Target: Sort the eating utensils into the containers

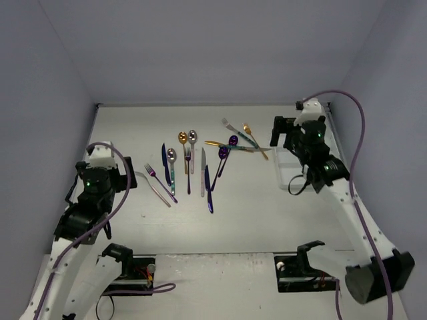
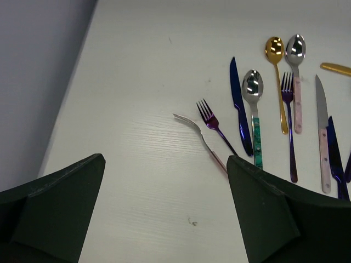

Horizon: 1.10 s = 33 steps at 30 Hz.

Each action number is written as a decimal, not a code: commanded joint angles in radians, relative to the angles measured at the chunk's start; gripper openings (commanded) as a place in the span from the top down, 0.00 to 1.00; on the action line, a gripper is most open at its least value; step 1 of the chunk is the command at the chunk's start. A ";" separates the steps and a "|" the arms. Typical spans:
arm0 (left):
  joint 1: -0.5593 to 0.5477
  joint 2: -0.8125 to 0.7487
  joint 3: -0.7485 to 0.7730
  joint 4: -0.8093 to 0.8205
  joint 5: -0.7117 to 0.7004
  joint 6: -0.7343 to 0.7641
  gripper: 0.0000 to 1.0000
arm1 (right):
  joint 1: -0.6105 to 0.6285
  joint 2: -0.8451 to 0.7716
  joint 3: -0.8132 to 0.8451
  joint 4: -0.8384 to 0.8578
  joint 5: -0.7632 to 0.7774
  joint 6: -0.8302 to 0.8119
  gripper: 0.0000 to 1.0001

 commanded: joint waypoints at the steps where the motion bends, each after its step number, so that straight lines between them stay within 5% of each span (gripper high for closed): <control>1: -0.003 0.063 -0.025 0.140 0.060 -0.034 0.08 | 0.008 0.211 0.139 0.068 -0.027 0.067 0.00; 6: -0.001 0.078 -0.044 0.129 0.091 -0.007 0.08 | 0.007 0.540 0.298 0.081 -0.062 -0.052 0.06; 18: 0.001 0.056 -0.062 0.127 0.091 0.018 0.08 | 0.002 1.065 0.701 0.097 -0.270 -0.304 0.56; 33: 0.001 0.081 -0.062 0.138 0.105 0.032 0.08 | -0.003 1.266 0.788 0.094 -0.404 -0.349 0.62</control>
